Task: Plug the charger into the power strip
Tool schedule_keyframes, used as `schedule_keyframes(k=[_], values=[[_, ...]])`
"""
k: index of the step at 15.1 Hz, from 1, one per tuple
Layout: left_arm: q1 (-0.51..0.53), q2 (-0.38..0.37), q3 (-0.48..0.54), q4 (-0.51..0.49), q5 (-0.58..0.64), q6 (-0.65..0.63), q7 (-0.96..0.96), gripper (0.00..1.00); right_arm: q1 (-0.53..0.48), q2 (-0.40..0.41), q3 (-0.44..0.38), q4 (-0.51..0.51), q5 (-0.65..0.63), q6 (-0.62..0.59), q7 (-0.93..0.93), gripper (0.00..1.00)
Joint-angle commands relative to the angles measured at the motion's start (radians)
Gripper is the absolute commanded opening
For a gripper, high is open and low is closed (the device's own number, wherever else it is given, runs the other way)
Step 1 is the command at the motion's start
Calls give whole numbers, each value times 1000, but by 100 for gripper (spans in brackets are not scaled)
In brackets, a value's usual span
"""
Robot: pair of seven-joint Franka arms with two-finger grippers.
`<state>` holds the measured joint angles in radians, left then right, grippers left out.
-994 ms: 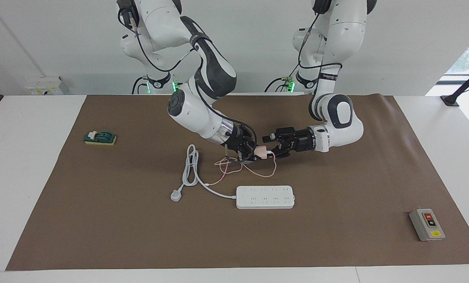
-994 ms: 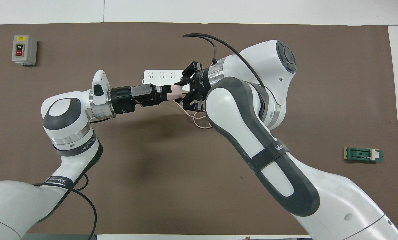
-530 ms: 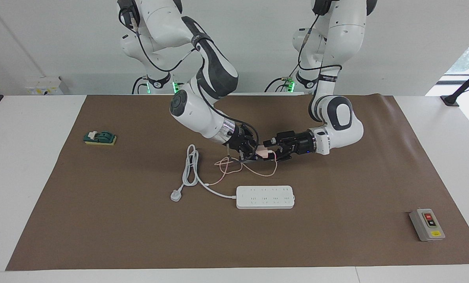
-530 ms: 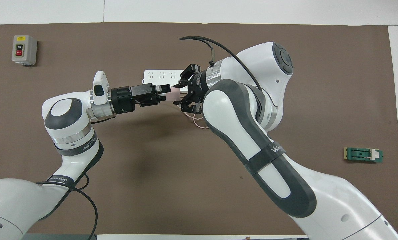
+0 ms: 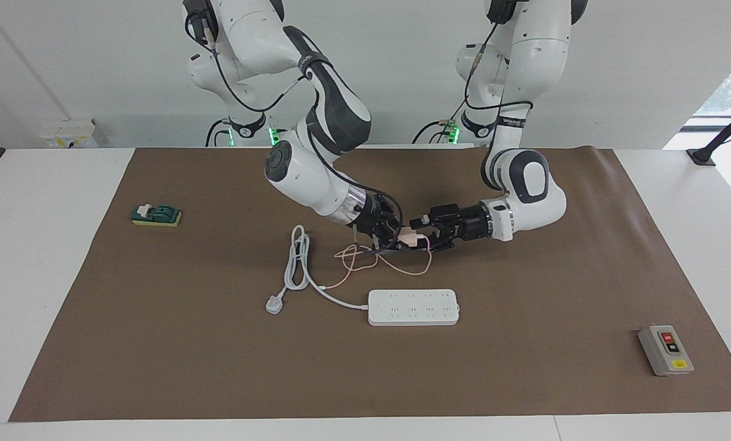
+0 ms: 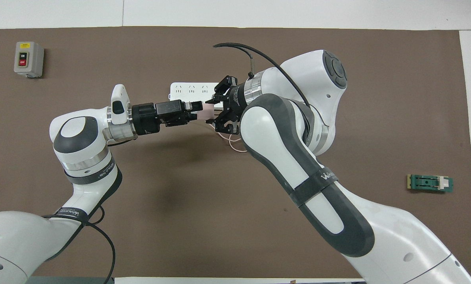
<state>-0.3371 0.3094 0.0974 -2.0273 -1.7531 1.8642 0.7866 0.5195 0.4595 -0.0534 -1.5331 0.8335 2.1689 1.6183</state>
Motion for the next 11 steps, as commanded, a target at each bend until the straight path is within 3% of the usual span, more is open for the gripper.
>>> schedule_keyframes(k=[1, 5, 6, 9, 10, 11], values=[[-5, 4, 10, 6, 26, 6, 13, 94, -1, -5, 1, -13, -2, 14, 0, 0], [-7, 4, 10, 13, 35, 3, 13, 70, -1, -10, 0, -25, -2, 16, -17, 0], [-7, 5, 10, 16, 40, 1, 13, 58, -1, -10, 0, -25, -2, 17, -17, 0], [-7, 8, 10, 25, 61, 0, 42, 7, -1, -10, 1, -25, -2, 19, -17, 0], [-5, 11, 10, 27, 61, 0, 43, 0, -1, -10, 0, -25, -2, 17, -17, 0], [-5, 11, 10, 33, 61, 0, 43, 0, -1, -10, 0, -25, -2, 19, -17, 0]])
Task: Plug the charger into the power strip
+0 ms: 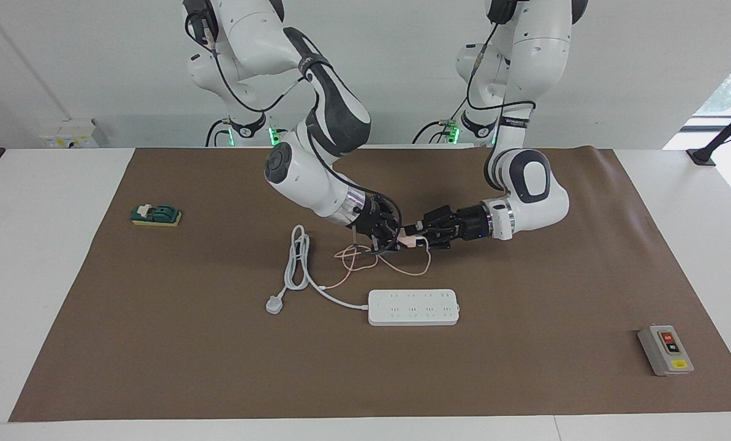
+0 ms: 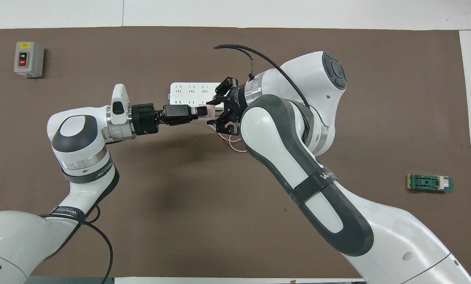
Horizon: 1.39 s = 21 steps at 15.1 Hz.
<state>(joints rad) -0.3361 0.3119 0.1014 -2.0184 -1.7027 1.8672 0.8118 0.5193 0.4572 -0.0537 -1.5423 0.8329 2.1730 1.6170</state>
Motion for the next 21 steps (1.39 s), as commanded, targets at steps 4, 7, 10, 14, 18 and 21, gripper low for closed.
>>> schedule_keyframes(k=[4, 7, 10, 14, 18, 21], values=[[-6, 9, 4, 30, 11, 1, 15, 0, -1, -8, 0, -21, -1, 14, -19, 0], [5, 9, 4, 35, 9, -2, 15, 0, -2, -8, 0, -25, -1, 14, -40, 6], [16, 10, 4, 47, 9, -13, 10, 0, -15, -11, 0, -27, -1, 5, -63, 43], [16, 4, 11, 61, 11, -13, -19, 0, -12, -17, -2, -30, -8, 1, -81, 100], [19, -4, 17, 118, 105, 3, -86, 0, -13, -32, -3, -45, -32, -1, -85, 100], [25, -4, 50, 200, 220, 1, -181, 0, -31, -66, -8, -53, -103, -27, -146, 100]])
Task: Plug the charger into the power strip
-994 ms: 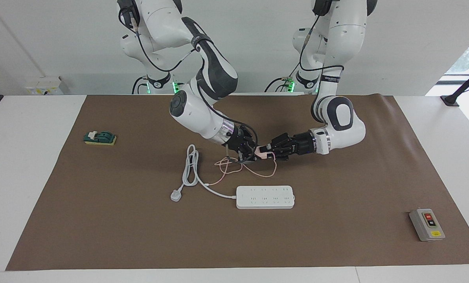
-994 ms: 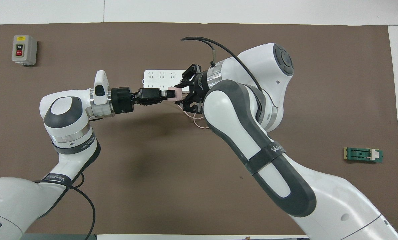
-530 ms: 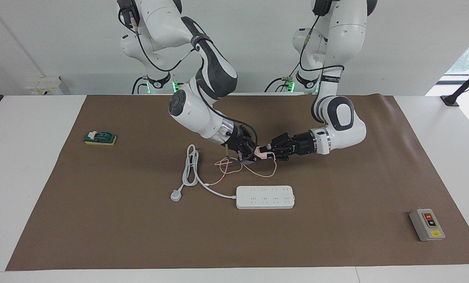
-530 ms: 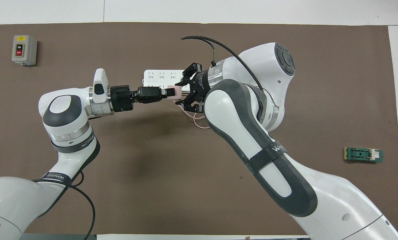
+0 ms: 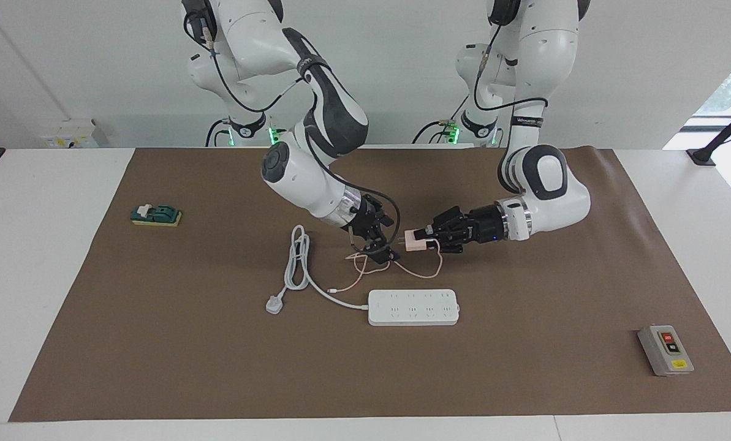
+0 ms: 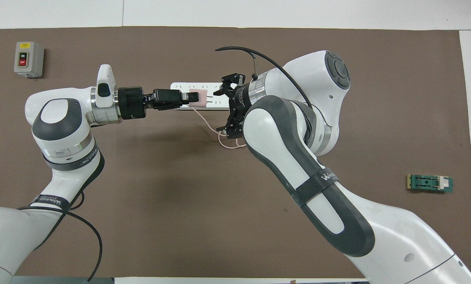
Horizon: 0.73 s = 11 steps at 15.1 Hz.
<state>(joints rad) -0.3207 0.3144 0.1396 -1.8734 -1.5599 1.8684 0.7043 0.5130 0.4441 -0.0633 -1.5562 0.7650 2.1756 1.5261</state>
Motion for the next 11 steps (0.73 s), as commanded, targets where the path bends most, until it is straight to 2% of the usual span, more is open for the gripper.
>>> schedule_keyframes(k=[1, 5, 11], values=[[17, -6, 20, 103, 137, 0, -133, 0, -34, -70, 0, -42, -42, -54, -84, 100], [28, -12, 32, 209, 323, -1, -291, 0, -137, -143, 0, -56, -108, -164, -292, 100], [28, -24, 77, 217, 532, -15, -353, 0, -246, -251, 0, -50, -317, -361, -561, 100]])
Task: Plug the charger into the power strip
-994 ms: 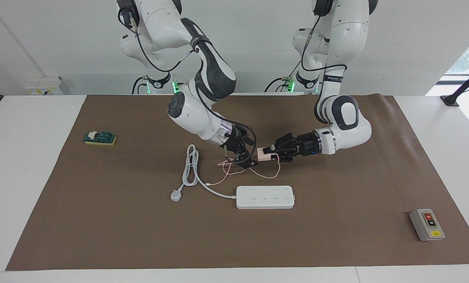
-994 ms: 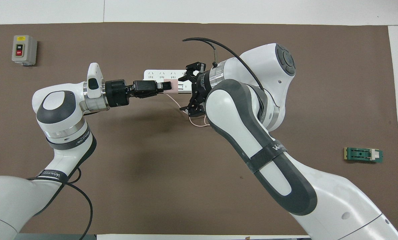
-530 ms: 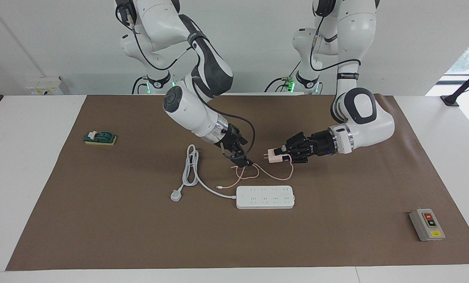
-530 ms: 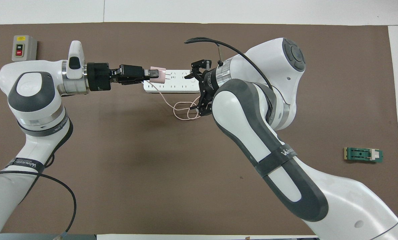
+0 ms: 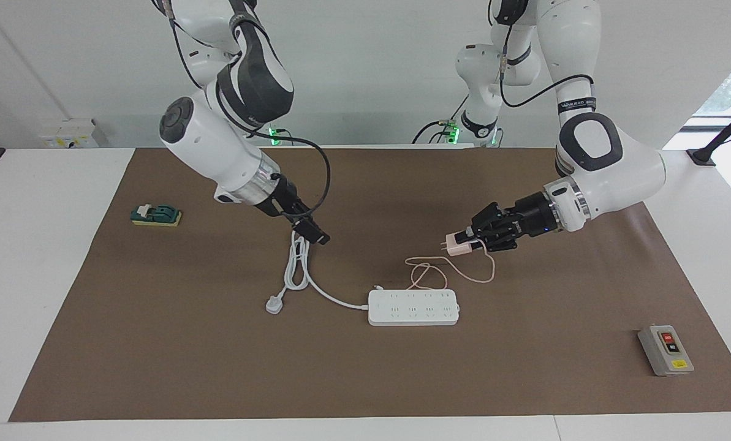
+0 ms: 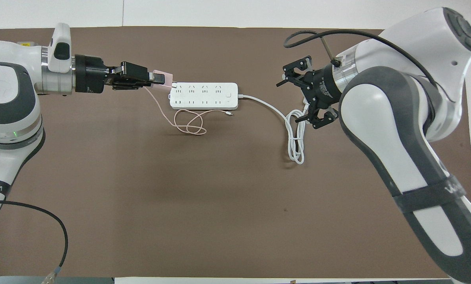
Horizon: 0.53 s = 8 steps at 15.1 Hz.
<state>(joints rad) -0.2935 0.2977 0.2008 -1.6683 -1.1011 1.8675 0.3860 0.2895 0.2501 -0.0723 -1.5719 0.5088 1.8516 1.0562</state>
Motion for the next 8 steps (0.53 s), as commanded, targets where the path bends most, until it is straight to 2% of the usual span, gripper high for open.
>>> schedule_keyframes(k=[1, 6, 8], values=[[1, -15, 17, 10, 125, -17, -56, 0, -36, -72, 9, -34, -88, -55, -131, 100], [-9, -61, 23, 27, 478, -22, -301, 0, -75, -181, 9, -37, -268, -139, -312, 100], [1, -57, 23, 83, 559, -126, -351, 0, -117, -208, 12, -34, -315, -163, -430, 100]])
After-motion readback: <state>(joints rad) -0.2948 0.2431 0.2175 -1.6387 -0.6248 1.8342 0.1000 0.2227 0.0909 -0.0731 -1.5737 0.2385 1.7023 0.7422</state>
